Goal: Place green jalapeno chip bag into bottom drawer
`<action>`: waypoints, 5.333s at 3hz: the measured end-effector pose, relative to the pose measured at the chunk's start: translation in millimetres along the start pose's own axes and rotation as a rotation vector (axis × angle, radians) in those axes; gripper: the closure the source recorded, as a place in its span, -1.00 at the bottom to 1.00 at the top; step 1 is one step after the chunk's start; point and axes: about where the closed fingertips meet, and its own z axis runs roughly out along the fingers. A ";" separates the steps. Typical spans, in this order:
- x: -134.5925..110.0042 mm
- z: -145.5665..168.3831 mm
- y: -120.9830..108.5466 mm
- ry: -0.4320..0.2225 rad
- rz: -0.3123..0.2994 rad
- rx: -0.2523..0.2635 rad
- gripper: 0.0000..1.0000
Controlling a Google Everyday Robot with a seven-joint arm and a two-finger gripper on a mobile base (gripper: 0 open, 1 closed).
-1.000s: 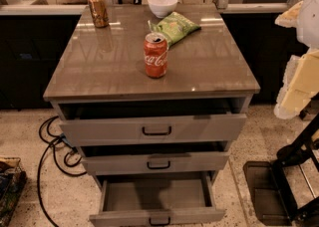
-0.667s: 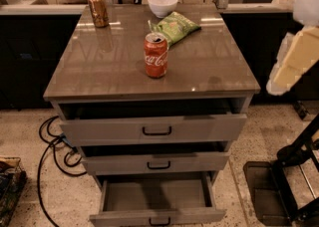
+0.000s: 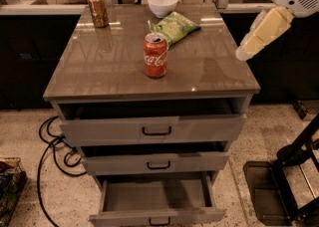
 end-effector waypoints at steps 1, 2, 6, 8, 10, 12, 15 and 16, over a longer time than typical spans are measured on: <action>-1.0 20.7 -19.1 -0.117 0.104 0.037 -1.00; -1.4 36.0 -46.2 -0.203 0.230 0.098 -1.00; -41.4 142.5 -88.7 -0.318 0.279 0.015 -1.00; -54.2 220.5 -122.7 -0.314 0.338 -0.019 -1.00; -51.4 296.8 -152.9 -0.318 0.410 -0.048 -1.00; -58.6 344.5 -138.7 -0.308 0.413 -0.131 -0.63; -63.4 343.3 -138.9 -0.306 0.412 -0.138 1.00; -63.4 343.1 -139.0 -0.306 0.412 -0.137 1.00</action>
Offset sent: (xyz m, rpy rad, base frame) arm 0.0841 -0.0094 -0.0122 0.3755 -0.0670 -0.2652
